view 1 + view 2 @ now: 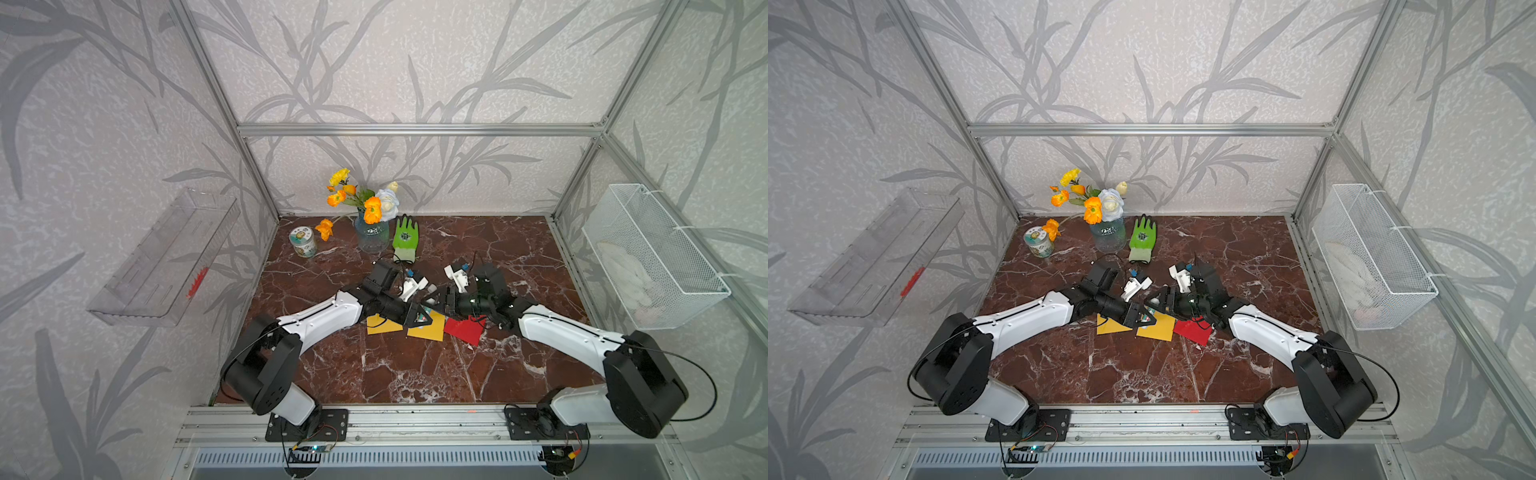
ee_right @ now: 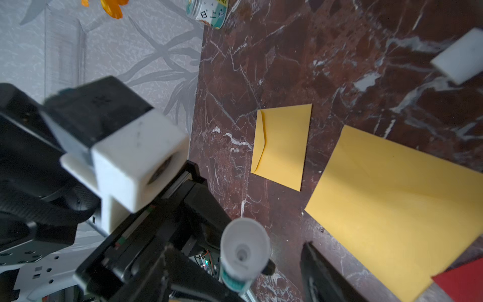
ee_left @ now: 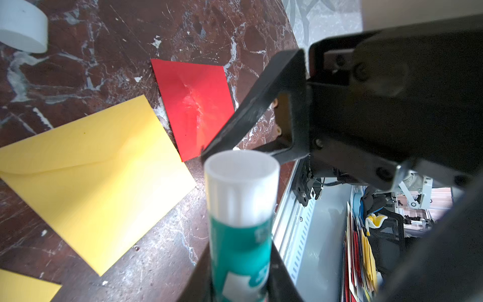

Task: Seal the envelope with a glue stick
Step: Screw the glue stick.

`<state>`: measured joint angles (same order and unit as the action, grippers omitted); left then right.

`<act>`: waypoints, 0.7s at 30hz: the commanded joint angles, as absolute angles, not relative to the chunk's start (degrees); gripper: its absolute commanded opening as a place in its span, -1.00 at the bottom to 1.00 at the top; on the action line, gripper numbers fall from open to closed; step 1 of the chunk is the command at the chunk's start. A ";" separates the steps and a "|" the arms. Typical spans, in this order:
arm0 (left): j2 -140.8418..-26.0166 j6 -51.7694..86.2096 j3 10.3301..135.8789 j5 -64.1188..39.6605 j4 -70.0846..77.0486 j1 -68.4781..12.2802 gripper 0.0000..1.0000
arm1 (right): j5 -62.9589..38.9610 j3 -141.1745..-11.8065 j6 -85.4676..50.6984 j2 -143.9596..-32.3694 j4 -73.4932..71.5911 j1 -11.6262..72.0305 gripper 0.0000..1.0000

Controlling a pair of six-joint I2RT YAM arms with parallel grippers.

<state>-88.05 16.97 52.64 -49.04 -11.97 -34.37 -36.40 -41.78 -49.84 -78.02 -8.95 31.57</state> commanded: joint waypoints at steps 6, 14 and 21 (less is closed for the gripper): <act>-84.48 18.18 51.43 -52.45 -8.88 -34.12 -1.00 | -40.98 -38.53 -46.46 -75.05 -20.89 28.79 0.49; -79.45 19.15 48.29 -54.33 -5.48 -34.23 -1.00 | -47.59 -38.14 -48.95 -77.67 -28.83 27.96 0.34; -79.13 19.69 48.32 -52.69 -5.18 -34.27 -1.00 | -50.80 -38.92 -51.46 -79.85 -31.28 28.04 0.14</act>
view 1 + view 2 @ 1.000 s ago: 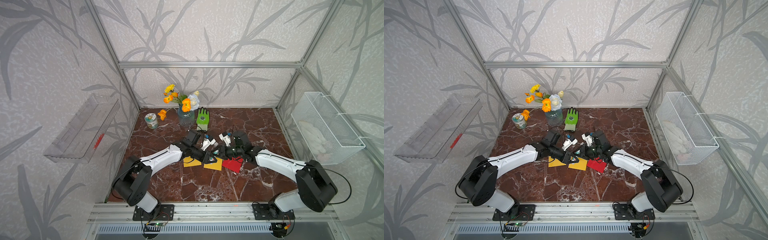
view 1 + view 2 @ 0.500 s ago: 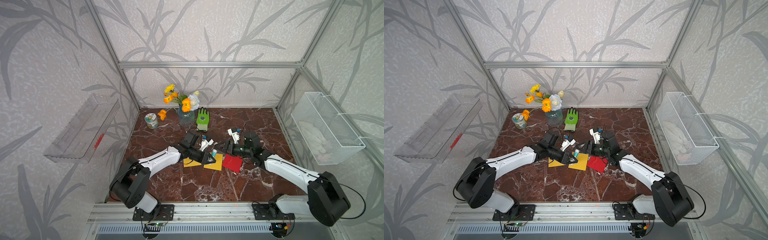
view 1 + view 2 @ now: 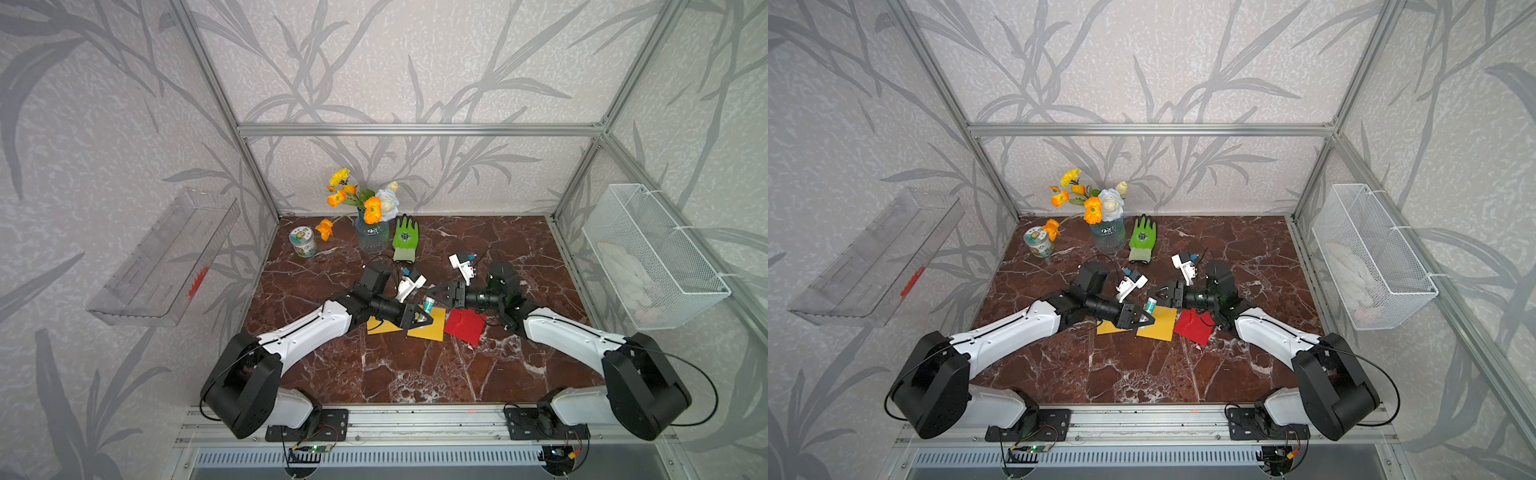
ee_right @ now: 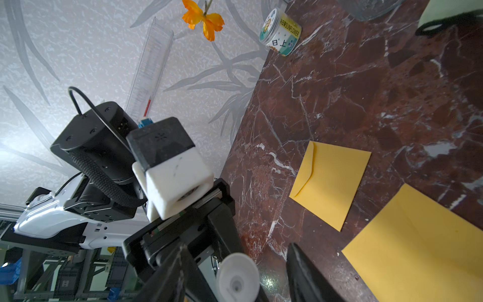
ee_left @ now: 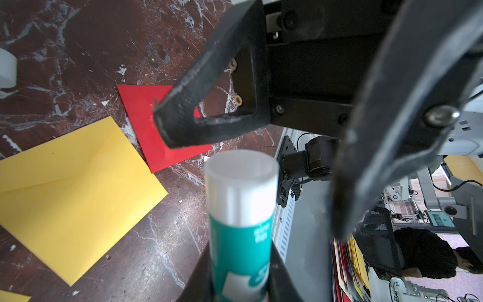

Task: Seal the envelope with a glue stick
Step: Screw the glue stick.

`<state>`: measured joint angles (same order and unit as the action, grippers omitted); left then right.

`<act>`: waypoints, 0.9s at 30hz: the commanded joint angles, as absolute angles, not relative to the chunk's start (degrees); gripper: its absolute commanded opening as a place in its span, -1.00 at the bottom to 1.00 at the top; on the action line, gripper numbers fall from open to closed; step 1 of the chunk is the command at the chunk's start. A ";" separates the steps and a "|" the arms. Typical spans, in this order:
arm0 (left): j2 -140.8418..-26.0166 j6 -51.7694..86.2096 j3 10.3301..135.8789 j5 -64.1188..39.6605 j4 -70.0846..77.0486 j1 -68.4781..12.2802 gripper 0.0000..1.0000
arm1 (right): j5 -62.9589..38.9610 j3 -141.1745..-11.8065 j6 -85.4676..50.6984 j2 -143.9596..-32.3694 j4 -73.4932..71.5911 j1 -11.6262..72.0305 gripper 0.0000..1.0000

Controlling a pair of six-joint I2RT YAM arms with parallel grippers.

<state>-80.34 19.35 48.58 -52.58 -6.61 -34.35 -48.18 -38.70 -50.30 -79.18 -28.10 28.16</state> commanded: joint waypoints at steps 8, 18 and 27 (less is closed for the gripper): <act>-78.58 19.43 49.36 -51.06 -6.37 -34.36 -1.00 | -49.63 -39.66 -50.33 -80.84 -27.25 28.32 -0.04; -78.89 19.25 49.20 -50.92 -6.30 -34.69 -1.00 | -49.11 -40.76 -50.60 -82.00 -27.24 28.73 -0.22; -76.75 20.67 50.89 -55.82 -5.70 -34.60 -1.00 | -59.62 -38.37 -49.92 -79.50 -38.21 28.67 -0.50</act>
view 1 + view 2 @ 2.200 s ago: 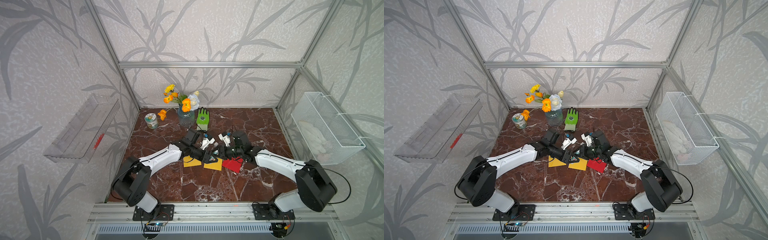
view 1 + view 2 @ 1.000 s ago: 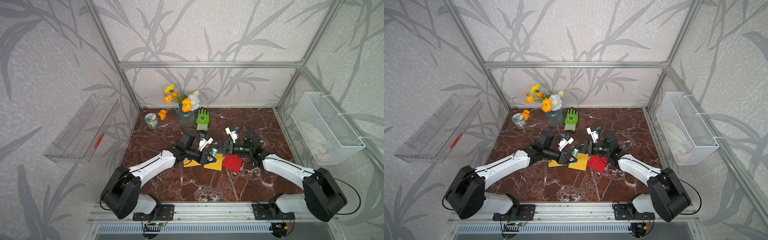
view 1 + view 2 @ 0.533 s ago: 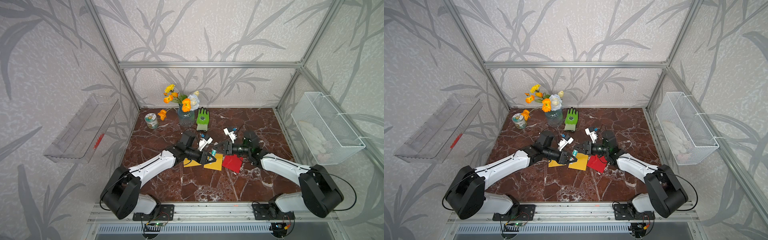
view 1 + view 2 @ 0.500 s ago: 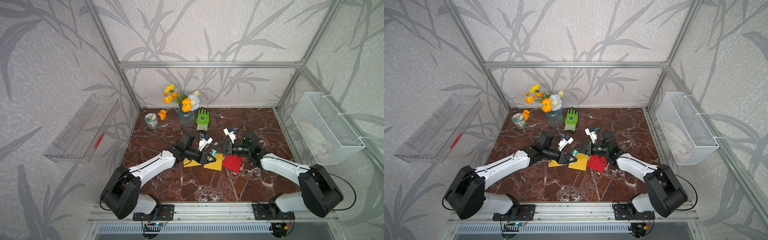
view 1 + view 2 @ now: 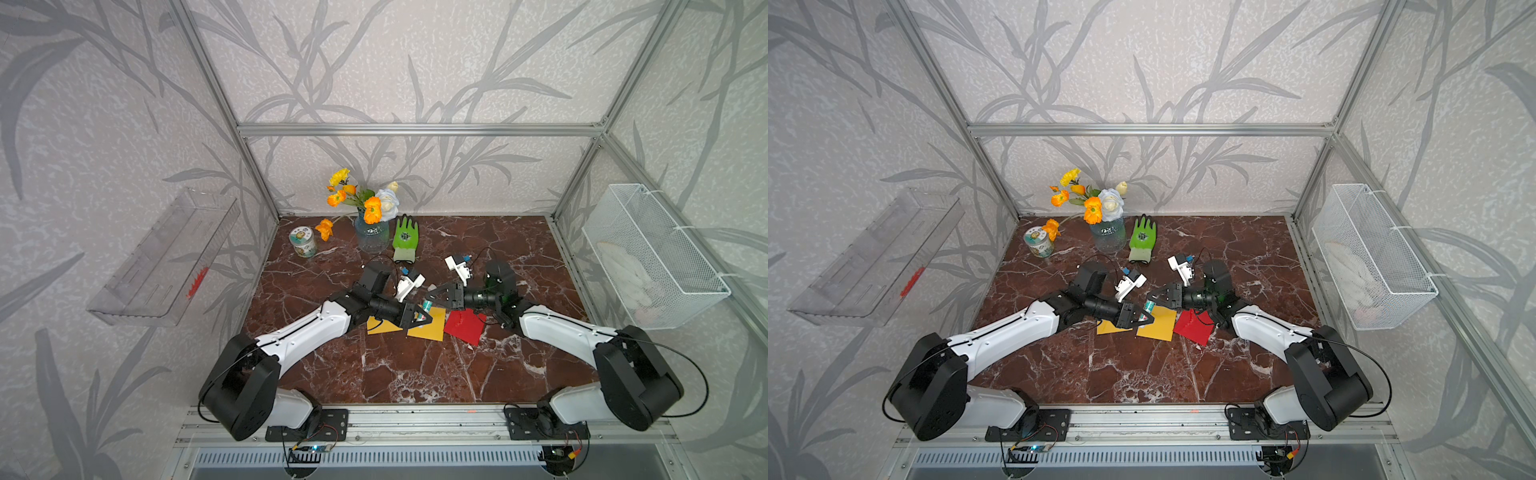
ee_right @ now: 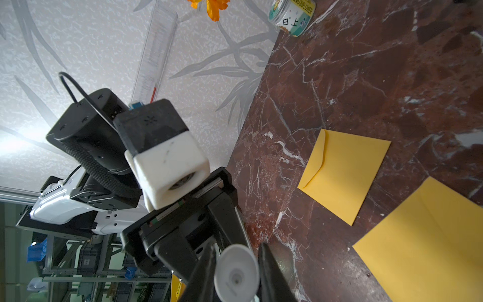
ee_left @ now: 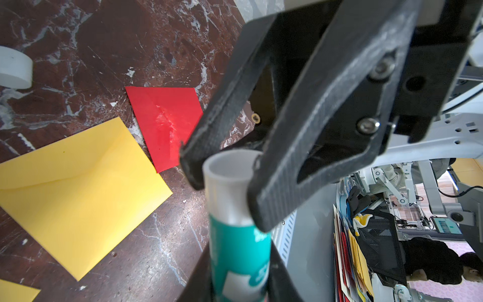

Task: Seal the envelope with a glue stick
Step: Screw the glue stick.

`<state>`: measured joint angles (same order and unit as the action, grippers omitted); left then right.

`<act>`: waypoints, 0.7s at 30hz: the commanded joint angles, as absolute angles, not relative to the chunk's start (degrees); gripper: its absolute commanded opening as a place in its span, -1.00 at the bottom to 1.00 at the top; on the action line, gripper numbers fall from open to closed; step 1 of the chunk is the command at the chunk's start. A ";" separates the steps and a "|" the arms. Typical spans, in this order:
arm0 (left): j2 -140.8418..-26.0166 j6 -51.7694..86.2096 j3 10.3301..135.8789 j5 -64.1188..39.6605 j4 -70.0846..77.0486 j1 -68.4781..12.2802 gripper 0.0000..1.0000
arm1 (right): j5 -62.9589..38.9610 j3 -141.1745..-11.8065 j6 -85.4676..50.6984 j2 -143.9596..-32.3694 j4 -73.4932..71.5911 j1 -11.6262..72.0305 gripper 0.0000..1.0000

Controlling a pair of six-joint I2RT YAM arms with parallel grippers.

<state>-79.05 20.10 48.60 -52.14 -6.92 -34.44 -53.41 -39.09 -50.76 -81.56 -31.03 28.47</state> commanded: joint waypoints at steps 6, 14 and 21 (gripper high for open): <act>-74.25 22.81 53.23 -64.23 -5.14 -34.61 -1.00 | -65.48 -36.65 -49.04 -74.03 -46.23 29.41 -0.50; -70.69 27.43 53.26 -73.26 -0.57 -34.62 -1.00 | -70.29 -36.25 -47.08 -67.59 -49.31 31.22 -0.48; -68.55 24.42 53.43 -72.13 -3.72 -34.63 -1.00 | -69.45 -37.73 -43.15 -64.55 -41.90 31.71 -0.32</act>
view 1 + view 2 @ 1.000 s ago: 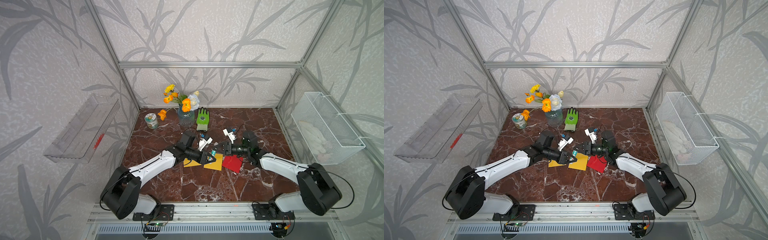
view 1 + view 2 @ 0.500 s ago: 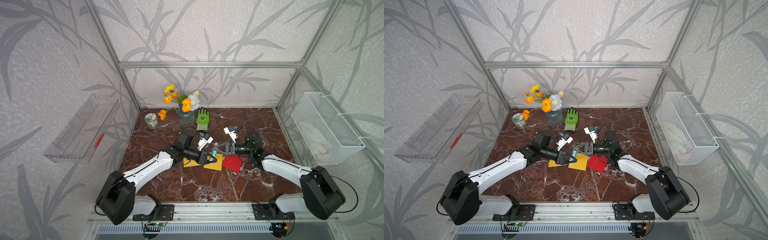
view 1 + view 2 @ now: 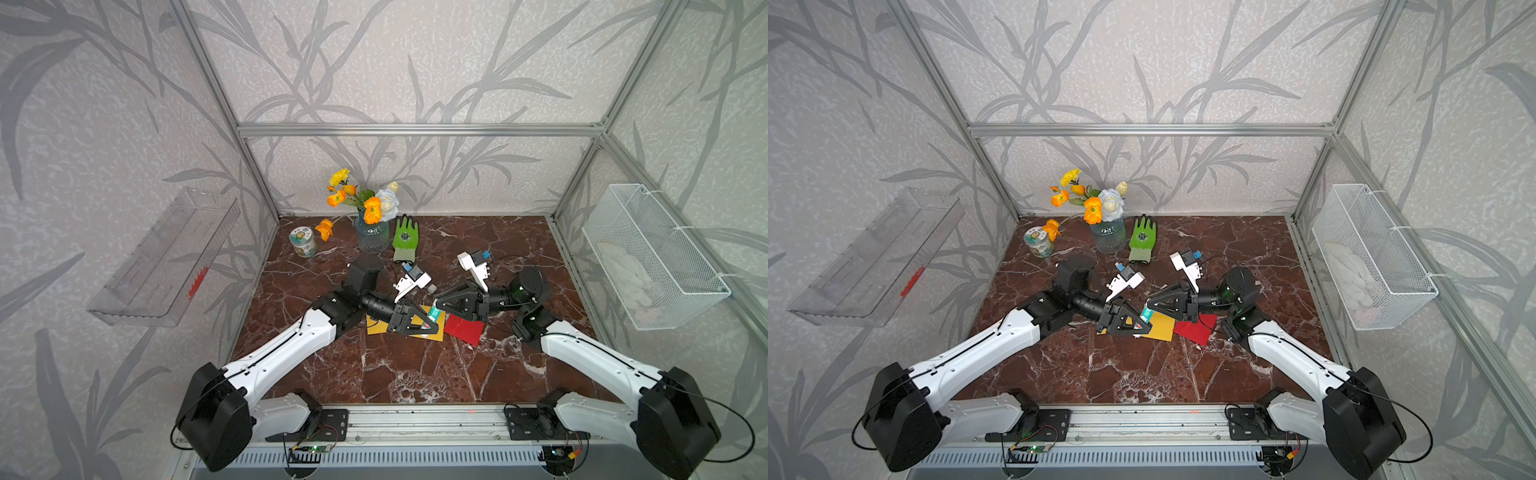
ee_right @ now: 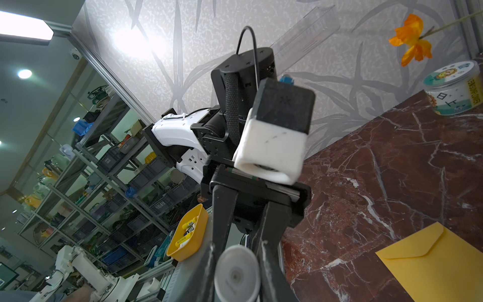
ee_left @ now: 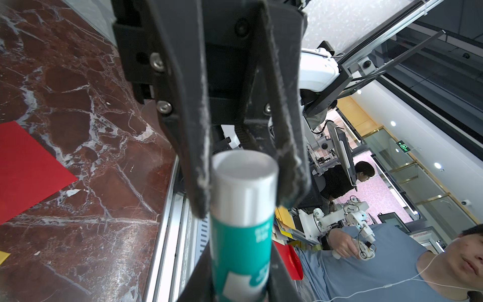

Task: Seal the envelope with a glue stick
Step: Screw the glue stick.

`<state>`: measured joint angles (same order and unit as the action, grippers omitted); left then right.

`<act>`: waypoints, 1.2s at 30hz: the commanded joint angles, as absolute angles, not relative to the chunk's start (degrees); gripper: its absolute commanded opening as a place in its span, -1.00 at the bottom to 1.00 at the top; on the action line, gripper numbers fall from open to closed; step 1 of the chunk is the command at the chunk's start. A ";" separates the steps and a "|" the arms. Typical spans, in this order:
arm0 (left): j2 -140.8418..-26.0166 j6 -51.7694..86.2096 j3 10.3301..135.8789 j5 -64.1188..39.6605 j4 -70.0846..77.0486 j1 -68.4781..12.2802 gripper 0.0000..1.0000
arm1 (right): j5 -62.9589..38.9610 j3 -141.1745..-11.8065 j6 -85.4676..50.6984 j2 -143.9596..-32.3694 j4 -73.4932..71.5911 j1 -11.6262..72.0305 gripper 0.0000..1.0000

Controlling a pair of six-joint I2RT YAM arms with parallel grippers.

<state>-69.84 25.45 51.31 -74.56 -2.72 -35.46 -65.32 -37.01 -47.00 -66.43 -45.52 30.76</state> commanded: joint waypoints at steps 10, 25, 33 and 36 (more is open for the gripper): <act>-71.08 17.71 52.88 -40.86 -9.97 -34.93 -1.00 | -47.64 -49.56 -44.29 -74.23 -14.24 32.04 0.35; -72.05 18.98 49.86 -37.41 -8.11 -35.12 -1.00 | -38.60 -53.35 -47.78 -79.01 -11.43 33.61 0.06; -72.23 19.23 49.14 -37.51 -7.69 -35.14 -1.00 | -39.96 -54.66 -48.52 -81.27 -12.29 33.76 -0.07; -72.30 19.25 49.16 -37.74 -7.56 -35.08 -1.00 | -40.87 -54.78 -48.34 -82.08 -12.03 34.18 -0.30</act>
<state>-72.18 19.68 49.84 -37.54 -8.84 -35.00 -39.83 -52.80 -48.34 -81.34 -11.07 33.67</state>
